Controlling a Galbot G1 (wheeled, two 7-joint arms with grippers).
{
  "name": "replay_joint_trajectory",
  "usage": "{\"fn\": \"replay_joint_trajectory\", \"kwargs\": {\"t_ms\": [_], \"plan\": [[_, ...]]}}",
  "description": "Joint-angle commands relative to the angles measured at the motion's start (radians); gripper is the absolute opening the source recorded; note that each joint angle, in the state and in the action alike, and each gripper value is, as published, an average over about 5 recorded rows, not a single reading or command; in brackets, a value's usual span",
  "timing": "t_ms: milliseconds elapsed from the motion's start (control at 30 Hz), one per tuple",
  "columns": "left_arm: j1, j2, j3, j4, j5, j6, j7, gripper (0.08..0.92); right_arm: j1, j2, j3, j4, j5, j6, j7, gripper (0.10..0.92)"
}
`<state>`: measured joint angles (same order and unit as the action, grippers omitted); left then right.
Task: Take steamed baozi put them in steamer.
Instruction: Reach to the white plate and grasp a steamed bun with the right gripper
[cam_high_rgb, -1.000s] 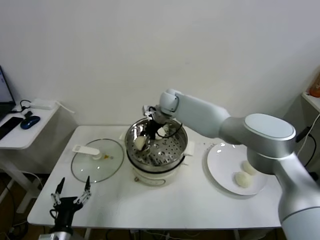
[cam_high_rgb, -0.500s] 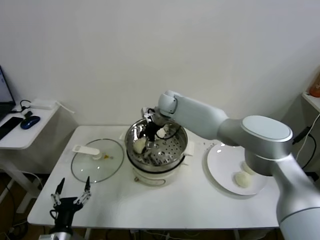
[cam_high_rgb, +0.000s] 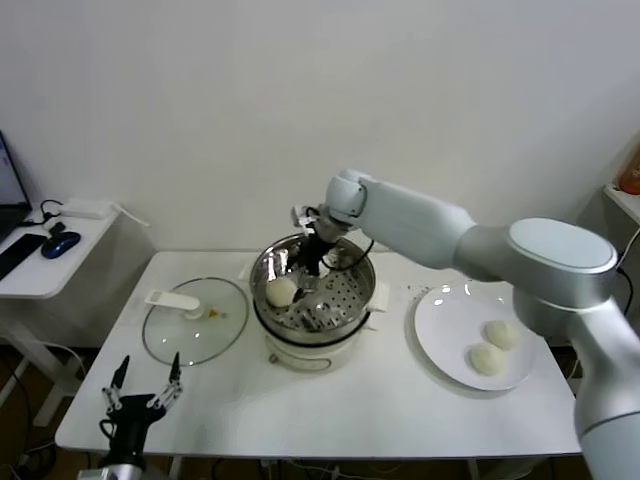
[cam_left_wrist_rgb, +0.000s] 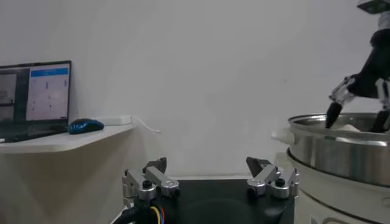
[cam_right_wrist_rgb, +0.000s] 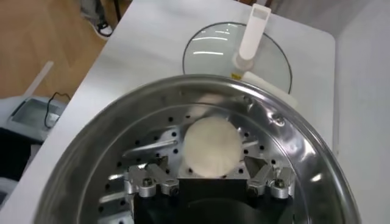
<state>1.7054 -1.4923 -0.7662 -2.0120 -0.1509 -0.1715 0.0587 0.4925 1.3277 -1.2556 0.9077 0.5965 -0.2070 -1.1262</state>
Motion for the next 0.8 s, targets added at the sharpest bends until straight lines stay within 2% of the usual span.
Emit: {"fn": "replay_joint_trajectory", "kwargs": {"t_ms": [33, 233, 467, 800], "plan": [[-0.004, -0.002, 0.004, -0.005, 0.006, 0.006, 0.001, 0.823, 0.225, -0.316, -0.131, 0.289, 0.032, 0.040, -0.060, 0.823], [-0.009, -0.006, 0.010, -0.007, 0.014, 0.010, 0.000, 0.823, 0.273, -0.509, -0.175, 0.375, -0.078, 0.106, -0.108, 0.823], [0.001, -0.012, 0.013, -0.029, 0.011, 0.017, 0.001, 0.823, 0.114, -0.707, -0.081, 0.429, -0.367, 0.198, -0.155, 0.823], [0.010, -0.014, 0.009, -0.038, 0.017, 0.017, 0.002, 0.823, -0.213, -0.806, 0.179, 0.422, -0.572, 0.236, -0.153, 0.823]]}}
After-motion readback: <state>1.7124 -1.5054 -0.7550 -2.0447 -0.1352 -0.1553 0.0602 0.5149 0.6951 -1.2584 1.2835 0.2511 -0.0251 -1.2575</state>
